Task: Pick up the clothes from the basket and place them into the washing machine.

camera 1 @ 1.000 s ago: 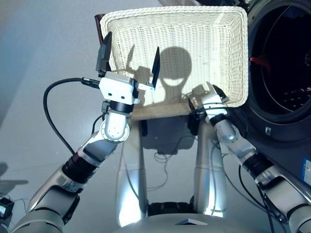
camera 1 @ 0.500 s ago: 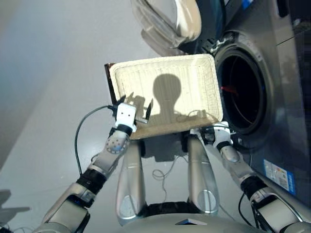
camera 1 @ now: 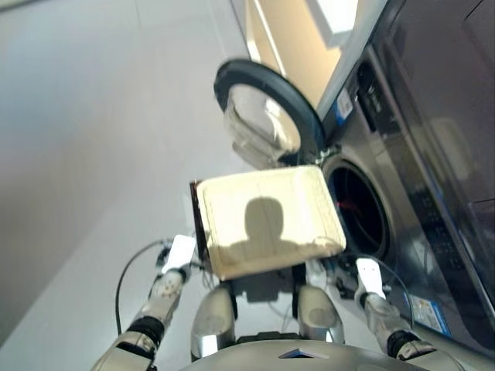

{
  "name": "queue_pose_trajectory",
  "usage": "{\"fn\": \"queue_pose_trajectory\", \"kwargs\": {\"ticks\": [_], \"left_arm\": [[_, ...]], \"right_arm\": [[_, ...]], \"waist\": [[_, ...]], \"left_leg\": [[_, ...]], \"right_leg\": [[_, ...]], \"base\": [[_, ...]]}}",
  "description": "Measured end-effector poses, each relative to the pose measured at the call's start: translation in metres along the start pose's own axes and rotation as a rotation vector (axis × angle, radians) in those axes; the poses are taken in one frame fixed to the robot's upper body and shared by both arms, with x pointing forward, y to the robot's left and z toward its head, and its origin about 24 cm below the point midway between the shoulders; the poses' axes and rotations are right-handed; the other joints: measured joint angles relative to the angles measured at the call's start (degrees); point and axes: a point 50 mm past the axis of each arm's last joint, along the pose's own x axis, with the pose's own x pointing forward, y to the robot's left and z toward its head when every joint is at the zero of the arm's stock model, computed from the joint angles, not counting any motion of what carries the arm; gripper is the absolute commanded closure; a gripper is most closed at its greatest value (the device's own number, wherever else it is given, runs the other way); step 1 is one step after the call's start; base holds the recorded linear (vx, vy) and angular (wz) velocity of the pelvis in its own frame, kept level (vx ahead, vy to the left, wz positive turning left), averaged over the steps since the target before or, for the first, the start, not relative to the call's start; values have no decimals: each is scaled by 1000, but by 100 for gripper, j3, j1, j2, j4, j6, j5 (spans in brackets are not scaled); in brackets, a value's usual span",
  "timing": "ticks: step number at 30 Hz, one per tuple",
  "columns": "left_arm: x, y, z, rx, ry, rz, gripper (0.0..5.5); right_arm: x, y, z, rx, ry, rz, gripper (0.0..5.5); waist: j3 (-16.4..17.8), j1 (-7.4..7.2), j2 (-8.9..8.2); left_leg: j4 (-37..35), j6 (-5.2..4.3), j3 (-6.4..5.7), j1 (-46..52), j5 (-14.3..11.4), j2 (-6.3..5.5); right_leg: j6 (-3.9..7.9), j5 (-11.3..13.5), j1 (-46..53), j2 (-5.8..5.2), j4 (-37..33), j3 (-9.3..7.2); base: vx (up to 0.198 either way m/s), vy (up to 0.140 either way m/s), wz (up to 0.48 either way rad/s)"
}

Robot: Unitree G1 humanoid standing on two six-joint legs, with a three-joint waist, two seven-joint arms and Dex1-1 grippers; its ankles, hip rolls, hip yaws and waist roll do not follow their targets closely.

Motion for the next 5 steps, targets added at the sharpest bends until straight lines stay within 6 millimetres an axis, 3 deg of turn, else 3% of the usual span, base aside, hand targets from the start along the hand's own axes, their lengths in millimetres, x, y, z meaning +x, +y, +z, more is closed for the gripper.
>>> {"fn": "queue_pose_trajectory", "kwargs": {"ticks": [5], "left_arm": [[-11, -6, -38, -115, 123, -2, 0]], "right_arm": [[-7, -6, -26, 144, 79, -27, 0]], "waist": [[-408, -17, -28]], "left_leg": [[-43, 3, 11, 198, -34, 26]], "right_leg": [[-14, -25, 187, 24, -3, 3]], "base": [[113, 2, -47]]}}
